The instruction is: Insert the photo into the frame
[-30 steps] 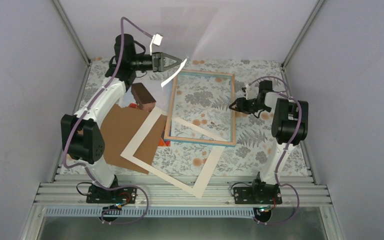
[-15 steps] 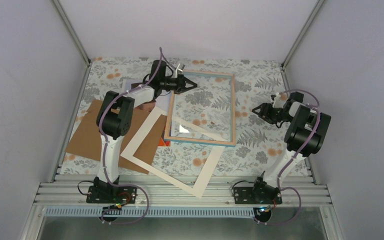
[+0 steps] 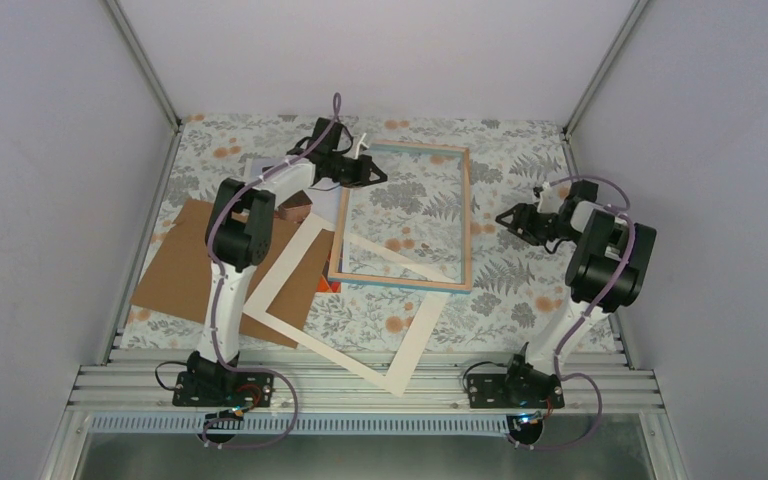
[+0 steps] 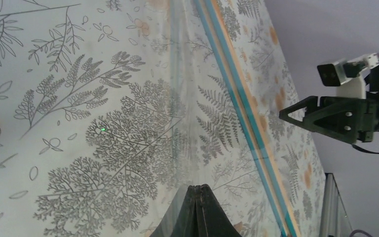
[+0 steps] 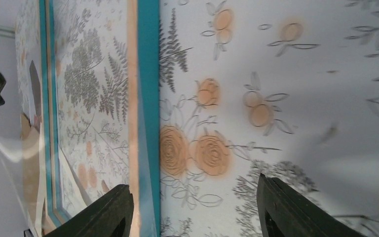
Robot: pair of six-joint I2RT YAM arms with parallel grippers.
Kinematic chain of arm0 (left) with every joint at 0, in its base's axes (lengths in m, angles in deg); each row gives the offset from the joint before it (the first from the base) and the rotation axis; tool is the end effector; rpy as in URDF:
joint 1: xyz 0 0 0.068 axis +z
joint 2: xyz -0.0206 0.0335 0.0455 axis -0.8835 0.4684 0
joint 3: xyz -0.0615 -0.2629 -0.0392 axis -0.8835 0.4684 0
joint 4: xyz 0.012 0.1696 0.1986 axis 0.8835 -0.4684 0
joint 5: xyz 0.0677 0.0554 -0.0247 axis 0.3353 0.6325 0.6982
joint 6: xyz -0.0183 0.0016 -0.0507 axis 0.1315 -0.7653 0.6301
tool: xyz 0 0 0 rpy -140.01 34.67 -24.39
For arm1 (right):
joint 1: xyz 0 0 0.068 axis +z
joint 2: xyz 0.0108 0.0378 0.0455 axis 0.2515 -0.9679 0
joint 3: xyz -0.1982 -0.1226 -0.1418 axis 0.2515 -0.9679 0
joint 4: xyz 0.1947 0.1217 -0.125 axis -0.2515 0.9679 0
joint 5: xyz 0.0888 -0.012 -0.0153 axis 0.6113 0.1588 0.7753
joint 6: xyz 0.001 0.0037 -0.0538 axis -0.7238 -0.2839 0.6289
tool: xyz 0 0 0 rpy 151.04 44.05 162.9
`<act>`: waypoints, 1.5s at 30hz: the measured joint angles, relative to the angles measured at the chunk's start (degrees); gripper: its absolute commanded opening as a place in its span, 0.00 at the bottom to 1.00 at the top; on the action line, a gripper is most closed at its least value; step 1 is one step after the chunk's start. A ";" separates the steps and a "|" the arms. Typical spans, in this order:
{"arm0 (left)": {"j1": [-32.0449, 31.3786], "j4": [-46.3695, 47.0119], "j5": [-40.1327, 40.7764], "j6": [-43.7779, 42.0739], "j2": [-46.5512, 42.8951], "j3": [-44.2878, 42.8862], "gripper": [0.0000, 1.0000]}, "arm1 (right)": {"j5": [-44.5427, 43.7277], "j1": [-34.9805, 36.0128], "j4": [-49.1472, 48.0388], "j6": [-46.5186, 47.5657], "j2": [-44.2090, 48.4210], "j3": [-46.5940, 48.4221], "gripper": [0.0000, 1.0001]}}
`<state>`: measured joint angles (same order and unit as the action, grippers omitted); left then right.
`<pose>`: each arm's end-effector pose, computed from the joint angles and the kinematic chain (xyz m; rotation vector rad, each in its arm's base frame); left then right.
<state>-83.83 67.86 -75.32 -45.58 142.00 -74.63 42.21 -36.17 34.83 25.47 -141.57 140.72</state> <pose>0.4677 -0.2146 0.1683 0.3970 2.3997 -1.3389 0.3342 -0.1041 0.1402 0.2584 2.5221 1.0162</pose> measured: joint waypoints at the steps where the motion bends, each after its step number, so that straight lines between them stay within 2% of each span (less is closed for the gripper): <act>1: 0.00 -1.14 0.13 -0.96 0.52 -1.07 0.02 | 0.00 0.74 0.00 0.00 0.17 0.00 0.63; 8: 0.00 -7.17 0.28 -6.05 4.72 -6.78 0.02 | -0.13 4.28 0.33 0.46 1.07 0.00 0.63; 17: 0.00 -11.85 -0.04 -8.76 6.03 -8.11 0.02 | -1.60 4.68 0.85 1.66 1.09 0.00 0.63; 45: 0.28 -14.82 -1.79 -9.11 5.27 -7.85 0.02 | -2.27 7.04 1.27 2.97 1.16 0.00 0.64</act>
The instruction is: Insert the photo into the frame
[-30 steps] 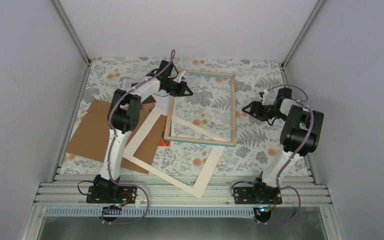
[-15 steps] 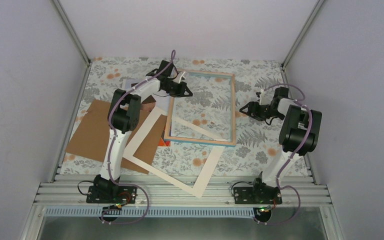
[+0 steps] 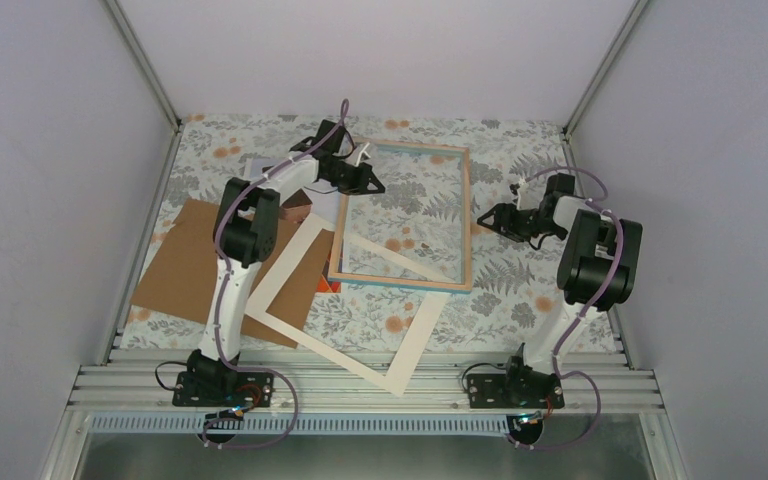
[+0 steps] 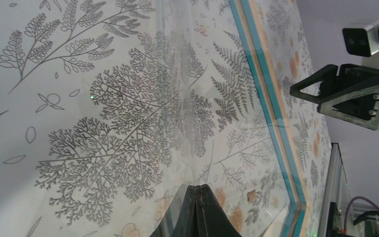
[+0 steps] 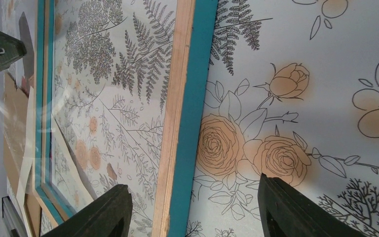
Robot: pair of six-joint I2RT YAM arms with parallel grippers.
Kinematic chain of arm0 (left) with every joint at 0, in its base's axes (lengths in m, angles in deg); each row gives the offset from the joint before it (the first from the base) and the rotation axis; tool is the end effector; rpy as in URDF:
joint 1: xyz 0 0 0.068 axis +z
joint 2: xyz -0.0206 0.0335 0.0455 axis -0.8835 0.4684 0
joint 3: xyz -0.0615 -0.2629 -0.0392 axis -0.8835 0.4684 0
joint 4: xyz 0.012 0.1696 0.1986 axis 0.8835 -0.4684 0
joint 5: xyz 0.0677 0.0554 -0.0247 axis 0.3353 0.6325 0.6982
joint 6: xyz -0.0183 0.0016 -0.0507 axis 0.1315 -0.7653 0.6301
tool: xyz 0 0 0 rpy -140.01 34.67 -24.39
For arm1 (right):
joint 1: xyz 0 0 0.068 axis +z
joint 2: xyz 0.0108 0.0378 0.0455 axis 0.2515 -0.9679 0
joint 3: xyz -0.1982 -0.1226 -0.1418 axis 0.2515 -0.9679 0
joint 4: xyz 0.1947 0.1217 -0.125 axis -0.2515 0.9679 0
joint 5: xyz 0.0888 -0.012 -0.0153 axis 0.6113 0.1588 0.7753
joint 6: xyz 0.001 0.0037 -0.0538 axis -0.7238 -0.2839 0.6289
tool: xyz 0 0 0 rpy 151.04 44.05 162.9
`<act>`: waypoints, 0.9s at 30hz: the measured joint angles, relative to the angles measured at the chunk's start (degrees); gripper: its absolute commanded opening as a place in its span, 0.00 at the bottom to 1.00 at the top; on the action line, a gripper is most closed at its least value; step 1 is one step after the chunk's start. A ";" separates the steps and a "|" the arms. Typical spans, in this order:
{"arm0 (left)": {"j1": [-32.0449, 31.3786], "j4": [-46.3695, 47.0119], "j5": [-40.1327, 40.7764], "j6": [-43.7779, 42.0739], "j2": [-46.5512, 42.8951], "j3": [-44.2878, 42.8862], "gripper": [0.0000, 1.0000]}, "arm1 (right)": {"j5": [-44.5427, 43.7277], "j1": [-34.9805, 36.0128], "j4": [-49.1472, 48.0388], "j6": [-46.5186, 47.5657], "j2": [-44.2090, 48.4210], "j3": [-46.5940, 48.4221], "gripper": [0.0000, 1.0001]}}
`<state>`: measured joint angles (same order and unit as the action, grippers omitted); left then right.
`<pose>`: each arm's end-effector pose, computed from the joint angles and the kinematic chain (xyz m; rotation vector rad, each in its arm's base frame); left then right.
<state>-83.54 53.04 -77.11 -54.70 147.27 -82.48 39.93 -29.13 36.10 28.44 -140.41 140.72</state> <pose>0.4711 -0.2139 0.1494 0.4999 2.5257 -1.3294 0.3418 -0.0627 0.1452 0.0471 2.5788 0.9947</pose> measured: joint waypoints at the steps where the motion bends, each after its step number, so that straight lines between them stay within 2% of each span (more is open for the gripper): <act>1: 0.02 -0.02 -0.22 0.09 -0.26 0.20 0.02 | -0.04 0.00 0.00 0.00 0.00 -0.02 0.64; 15: 0.55 1.53 -2.71 2.62 -2.71 3.02 0.02 | -0.20 0.31 0.44 1.01 0.02 -0.63 0.64; 27: 1.55 5.57 -8.61 8.57 -3.82 4.72 0.02 | -0.39 0.31 0.83 1.38 0.31 -1.84 0.64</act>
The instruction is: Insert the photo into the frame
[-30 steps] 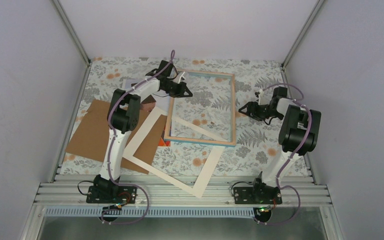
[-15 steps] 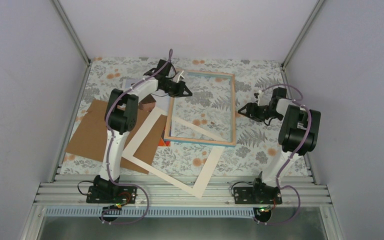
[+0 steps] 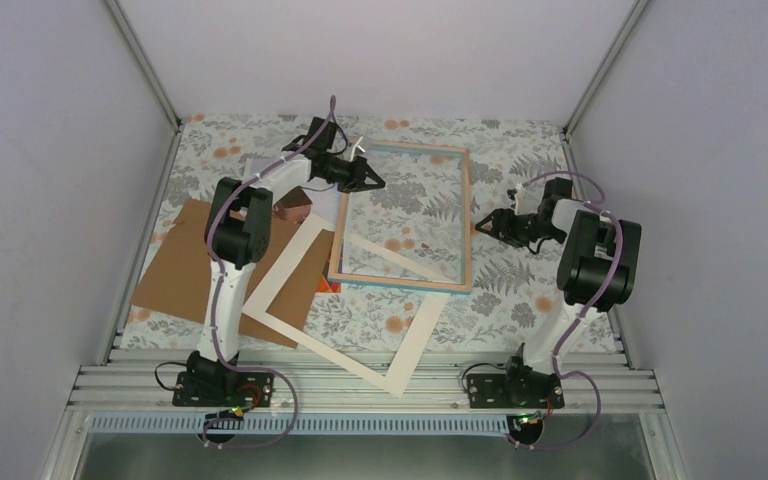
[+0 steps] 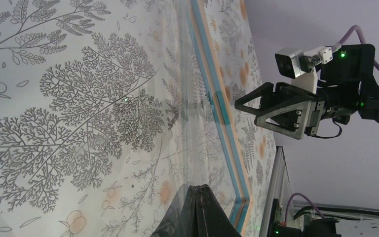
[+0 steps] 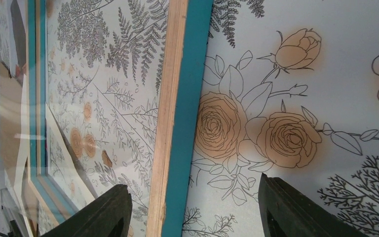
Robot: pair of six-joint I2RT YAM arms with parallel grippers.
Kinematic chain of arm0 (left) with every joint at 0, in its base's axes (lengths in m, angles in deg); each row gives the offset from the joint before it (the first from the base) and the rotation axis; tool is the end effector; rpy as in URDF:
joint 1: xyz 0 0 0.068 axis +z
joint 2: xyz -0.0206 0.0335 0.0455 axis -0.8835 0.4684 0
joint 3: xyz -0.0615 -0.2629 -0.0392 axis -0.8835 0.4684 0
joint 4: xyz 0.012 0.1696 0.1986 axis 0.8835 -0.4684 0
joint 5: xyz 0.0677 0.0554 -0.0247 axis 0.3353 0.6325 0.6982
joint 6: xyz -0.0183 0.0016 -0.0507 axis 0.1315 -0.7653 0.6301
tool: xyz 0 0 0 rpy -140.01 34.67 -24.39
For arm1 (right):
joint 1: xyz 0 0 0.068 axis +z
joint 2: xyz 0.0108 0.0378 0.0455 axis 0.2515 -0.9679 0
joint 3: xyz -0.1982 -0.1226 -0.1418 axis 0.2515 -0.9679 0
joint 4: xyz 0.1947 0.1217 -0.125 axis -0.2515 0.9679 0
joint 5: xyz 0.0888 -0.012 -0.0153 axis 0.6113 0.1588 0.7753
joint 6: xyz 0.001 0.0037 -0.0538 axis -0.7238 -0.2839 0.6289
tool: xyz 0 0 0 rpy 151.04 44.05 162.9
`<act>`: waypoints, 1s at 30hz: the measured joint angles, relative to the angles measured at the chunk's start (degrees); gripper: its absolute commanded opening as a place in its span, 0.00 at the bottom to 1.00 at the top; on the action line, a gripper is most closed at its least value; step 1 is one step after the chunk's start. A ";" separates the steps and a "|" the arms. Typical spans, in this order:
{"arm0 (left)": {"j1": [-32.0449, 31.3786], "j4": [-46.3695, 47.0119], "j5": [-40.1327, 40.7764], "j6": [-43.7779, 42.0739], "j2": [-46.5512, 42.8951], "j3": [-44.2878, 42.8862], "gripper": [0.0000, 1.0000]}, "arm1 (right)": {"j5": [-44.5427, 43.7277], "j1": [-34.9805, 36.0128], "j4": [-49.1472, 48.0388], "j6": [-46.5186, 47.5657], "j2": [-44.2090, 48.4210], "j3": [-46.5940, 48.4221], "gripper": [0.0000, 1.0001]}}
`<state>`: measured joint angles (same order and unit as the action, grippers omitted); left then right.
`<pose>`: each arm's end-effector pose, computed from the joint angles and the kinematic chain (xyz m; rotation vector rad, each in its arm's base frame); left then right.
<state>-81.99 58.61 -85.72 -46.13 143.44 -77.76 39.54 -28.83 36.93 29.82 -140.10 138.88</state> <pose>0.4671 -0.2011 0.1664 0.3937 2.4746 -1.5580 0.3337 -0.0590 0.1387 0.0332 2.6099 1.0021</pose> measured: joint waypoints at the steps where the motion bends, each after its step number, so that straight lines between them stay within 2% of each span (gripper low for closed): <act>1: 0.07 0.17 -0.24 0.31 0.00 0.09 0.02 | -0.02 0.00 0.00 0.00 0.00 0.00 0.64; 14: 0.33 -1.01 0.37 -1.31 0.00 0.87 0.02 | -0.20 0.07 0.00 -0.02 0.00 0.00 0.64; 30: 0.04 -4.26 5.53 -5.57 0.00 0.37 0.02 | -0.39 0.76 0.00 0.15 0.00 0.00 0.64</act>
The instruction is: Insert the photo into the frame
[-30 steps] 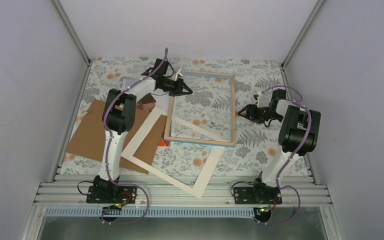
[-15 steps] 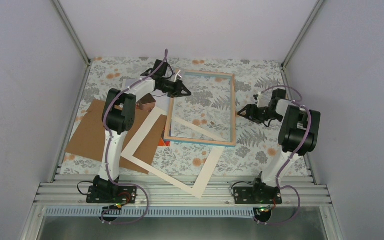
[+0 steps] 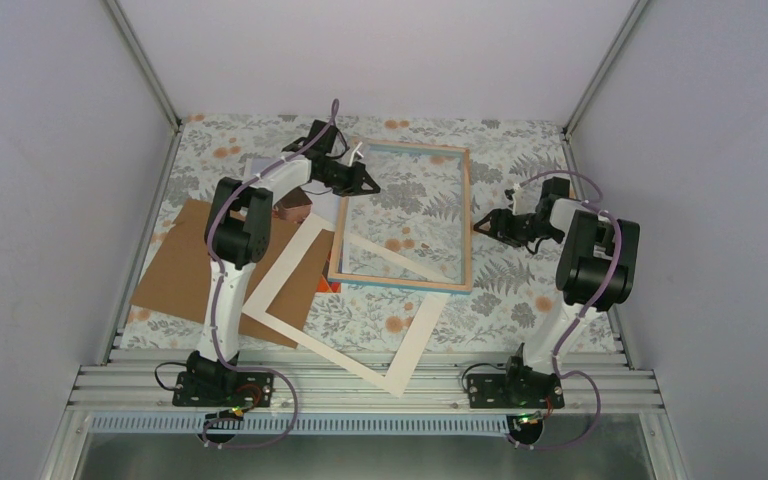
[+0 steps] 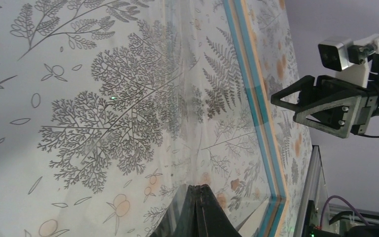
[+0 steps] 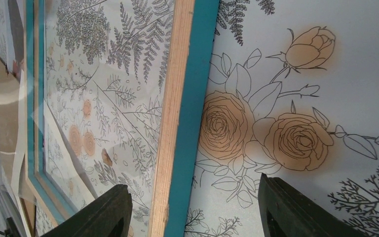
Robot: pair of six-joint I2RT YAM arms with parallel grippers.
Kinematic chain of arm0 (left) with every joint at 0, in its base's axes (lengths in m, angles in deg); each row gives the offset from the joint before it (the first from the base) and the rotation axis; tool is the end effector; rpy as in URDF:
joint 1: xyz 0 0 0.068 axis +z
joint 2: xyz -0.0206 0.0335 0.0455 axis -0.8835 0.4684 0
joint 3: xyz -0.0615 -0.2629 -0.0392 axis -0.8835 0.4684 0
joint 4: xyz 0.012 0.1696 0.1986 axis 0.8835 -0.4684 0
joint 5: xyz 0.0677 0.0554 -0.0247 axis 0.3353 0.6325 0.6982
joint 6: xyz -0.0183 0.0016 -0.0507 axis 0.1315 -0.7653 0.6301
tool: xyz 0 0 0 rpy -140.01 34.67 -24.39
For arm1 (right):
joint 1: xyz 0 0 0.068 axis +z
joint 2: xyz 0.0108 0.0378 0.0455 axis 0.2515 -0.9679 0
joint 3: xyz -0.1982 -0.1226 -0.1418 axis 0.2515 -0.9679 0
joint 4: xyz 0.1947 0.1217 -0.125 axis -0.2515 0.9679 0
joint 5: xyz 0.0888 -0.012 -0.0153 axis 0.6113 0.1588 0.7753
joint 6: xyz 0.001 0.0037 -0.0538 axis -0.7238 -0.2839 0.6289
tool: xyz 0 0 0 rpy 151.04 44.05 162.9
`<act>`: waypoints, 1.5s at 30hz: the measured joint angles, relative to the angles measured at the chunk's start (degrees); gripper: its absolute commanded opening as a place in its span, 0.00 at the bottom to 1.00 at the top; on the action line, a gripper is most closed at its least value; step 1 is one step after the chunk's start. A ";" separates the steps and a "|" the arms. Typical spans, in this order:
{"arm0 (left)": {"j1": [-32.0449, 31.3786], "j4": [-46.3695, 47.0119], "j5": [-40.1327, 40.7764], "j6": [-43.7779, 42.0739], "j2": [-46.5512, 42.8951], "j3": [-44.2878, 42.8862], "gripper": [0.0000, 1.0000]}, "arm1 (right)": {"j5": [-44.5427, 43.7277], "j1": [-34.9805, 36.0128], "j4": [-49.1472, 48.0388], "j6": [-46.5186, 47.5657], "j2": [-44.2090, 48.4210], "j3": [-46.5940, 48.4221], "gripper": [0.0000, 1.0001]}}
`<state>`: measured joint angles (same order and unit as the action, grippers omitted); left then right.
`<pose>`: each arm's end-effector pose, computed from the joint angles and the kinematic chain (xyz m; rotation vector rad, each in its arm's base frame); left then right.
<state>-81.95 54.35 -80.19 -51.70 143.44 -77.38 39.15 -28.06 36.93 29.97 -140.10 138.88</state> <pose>0.4631 -0.1971 0.1581 0.4217 2.5338 -1.4082 0.3345 -0.0547 0.1386 0.0135 2.6170 0.9972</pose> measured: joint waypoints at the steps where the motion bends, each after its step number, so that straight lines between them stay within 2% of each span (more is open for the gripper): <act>1: -0.07 -0.09 0.39 -0.02 0.00 0.00 0.02 | -0.02 0.00 0.00 0.04 0.00 0.00 0.64; 13: -0.22 -2.08 5.20 -0.83 0.00 0.00 0.02 | -0.22 0.42 -0.04 0.87 1.03 -0.02 0.64; 26: -0.61 -2.27 4.85 -1.95 0.00 -0.44 0.04 | -0.22 0.94 -0.31 0.85 1.27 -0.07 0.63; 29: -0.81 -2.34 5.07 -2.25 0.00 -0.68 0.19 | -0.22 1.25 -0.57 0.85 1.27 -0.07 0.63; 37: -1.51 -3.58 9.25 -3.89 0.00 -2.27 0.48 | -0.22 1.55 -0.87 0.87 1.29 -0.07 0.64; 40: -1.92 -4.37 11.21 -4.52 0.00 -2.34 0.67 | -0.22 1.55 -0.87 0.94 1.29 -0.07 0.64; 43: -2.47 -5.57 13.79 -5.09 -0.07 -2.56 0.97 | -0.24 1.55 -0.85 1.14 1.46 -0.07 0.64; 45: -2.86 -6.21 15.80 -5.68 -0.24 -2.78 1.00 | -0.24 1.55 -0.87 1.27 1.73 -0.07 0.64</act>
<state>-84.81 48.14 -64.39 -57.39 143.20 -80.16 38.91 -26.51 36.06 31.24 -138.38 138.82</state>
